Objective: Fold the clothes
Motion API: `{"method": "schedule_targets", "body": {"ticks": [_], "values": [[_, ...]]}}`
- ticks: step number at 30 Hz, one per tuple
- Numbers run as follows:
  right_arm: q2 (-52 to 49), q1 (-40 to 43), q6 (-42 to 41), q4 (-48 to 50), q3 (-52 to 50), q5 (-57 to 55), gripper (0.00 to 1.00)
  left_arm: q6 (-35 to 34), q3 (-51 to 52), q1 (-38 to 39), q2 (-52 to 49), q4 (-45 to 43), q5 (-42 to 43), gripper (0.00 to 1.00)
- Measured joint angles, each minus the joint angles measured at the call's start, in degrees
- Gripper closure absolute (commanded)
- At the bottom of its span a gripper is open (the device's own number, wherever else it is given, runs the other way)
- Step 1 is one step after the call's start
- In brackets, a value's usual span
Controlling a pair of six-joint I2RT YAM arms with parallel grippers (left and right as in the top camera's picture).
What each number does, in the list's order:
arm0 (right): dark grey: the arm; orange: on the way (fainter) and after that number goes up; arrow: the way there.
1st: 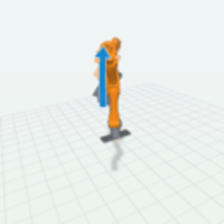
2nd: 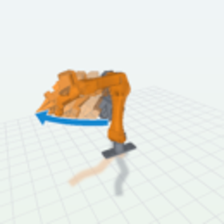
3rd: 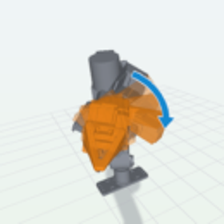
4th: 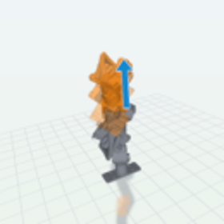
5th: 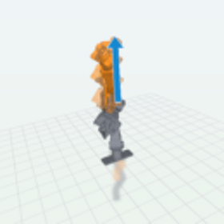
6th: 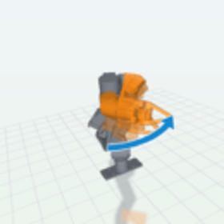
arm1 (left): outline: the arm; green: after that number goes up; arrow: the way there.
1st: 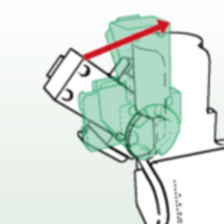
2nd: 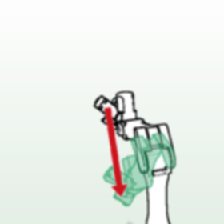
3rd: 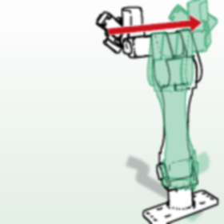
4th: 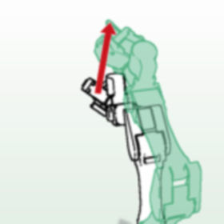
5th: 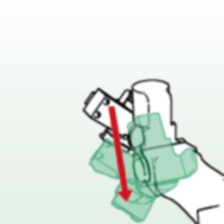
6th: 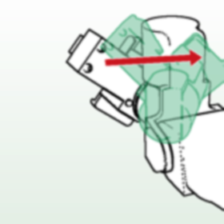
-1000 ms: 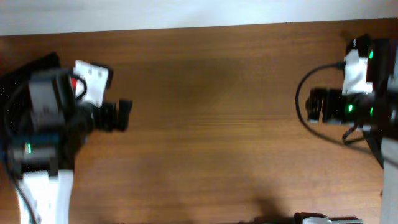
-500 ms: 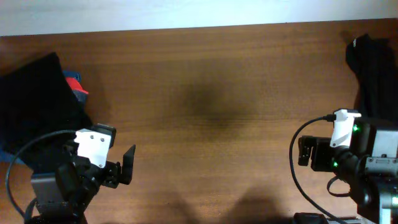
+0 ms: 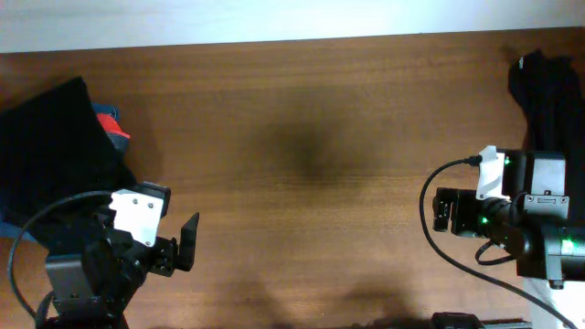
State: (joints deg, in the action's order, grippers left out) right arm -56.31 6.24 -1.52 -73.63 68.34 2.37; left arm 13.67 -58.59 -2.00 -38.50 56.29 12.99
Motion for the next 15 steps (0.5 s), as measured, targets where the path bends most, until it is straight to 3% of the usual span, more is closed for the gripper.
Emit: {"method": "schedule_targets", "body": {"ticks": [5,10,15], "values": [[4.5,0.0,0.0,1.6,-1.2,0.0,0.01,0.0,0.0,0.0,0.0,0.0,0.0,0.01],[18.9,0.0,0.3,14.5,-10.0,-0.1,0.01,0.0,0.0,0.0,0.0,0.0,0.0,0.01],[37.4,0.0,0.3,32.0,-26.9,0.0,0.01,0.0,0.2,0.0,0.0,0.0,0.0,0.01]]}}
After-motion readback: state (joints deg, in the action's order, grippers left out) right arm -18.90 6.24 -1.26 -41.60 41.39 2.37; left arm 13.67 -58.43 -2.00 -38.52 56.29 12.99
